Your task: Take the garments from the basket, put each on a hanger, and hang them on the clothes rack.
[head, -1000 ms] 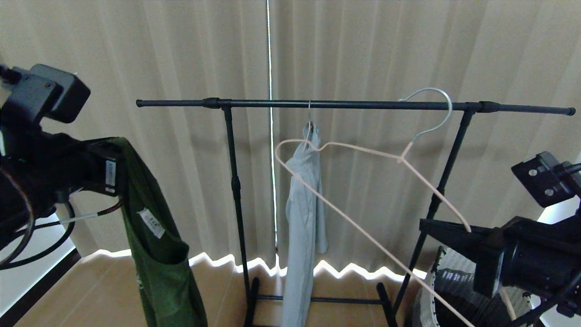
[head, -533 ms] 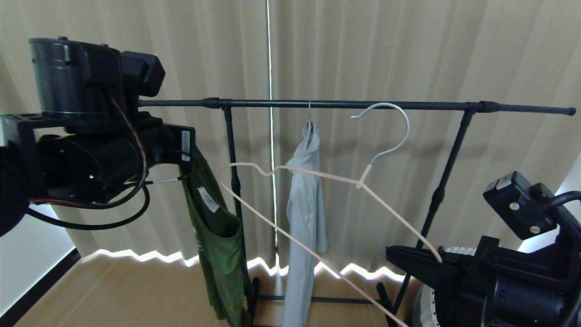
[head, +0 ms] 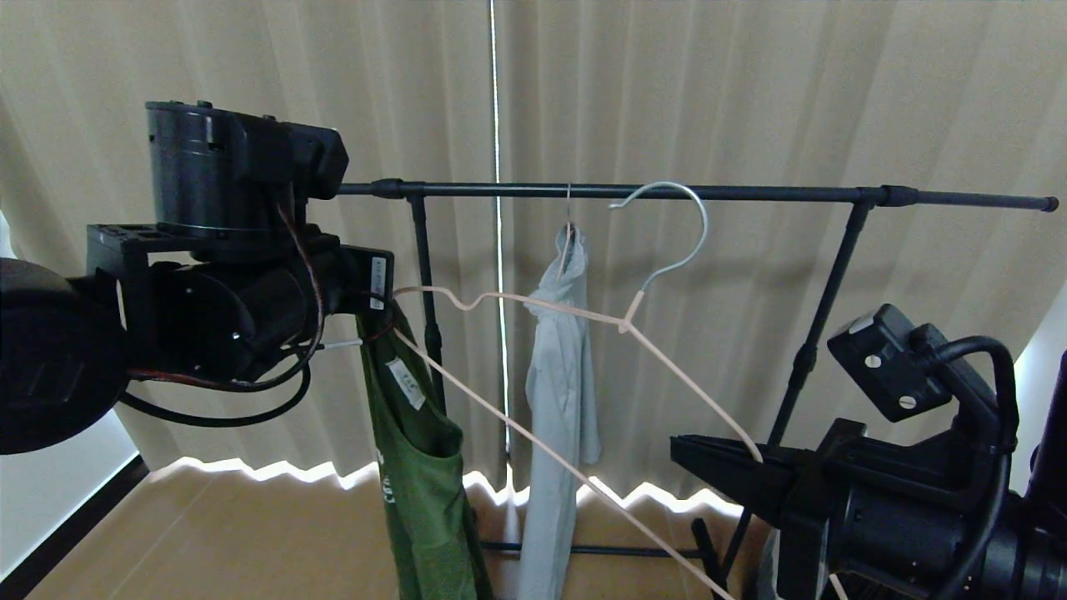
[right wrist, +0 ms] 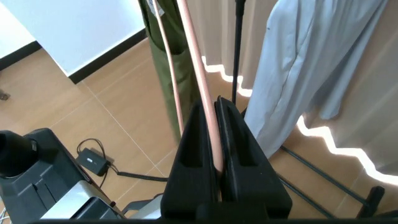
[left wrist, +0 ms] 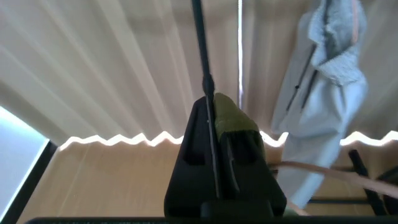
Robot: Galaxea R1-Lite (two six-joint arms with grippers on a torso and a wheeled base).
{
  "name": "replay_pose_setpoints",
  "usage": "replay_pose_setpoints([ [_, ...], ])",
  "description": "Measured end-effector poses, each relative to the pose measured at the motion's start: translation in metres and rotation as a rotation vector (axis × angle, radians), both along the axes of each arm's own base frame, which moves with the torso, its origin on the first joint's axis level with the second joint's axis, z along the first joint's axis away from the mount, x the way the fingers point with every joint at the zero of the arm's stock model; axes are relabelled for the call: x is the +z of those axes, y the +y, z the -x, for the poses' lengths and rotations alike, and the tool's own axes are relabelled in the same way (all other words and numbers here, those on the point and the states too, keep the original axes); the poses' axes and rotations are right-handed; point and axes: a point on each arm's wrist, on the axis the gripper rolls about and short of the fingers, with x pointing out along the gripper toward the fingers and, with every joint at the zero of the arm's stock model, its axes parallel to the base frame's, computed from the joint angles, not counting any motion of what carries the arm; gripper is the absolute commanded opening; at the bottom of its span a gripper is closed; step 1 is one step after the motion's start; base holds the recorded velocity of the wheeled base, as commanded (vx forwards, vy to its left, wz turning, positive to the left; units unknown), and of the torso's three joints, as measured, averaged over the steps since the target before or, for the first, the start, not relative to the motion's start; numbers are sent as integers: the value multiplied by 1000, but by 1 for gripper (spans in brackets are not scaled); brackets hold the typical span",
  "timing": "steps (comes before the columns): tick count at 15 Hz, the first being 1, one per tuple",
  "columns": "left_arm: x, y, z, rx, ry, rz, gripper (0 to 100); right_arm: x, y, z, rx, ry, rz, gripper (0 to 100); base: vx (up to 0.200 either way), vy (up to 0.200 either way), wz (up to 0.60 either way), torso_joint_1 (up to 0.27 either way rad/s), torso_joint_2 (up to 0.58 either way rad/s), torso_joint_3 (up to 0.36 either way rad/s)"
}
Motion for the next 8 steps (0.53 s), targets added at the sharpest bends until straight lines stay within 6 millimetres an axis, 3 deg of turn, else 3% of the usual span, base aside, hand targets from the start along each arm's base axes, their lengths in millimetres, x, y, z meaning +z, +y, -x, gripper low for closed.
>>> replay_pose_setpoints([
  [8, -3, -3, -13, 86, -7, -26, 0, 0, 2, 2, 45, 5, -11, 0, 0, 0, 0, 0, 0, 0],
])
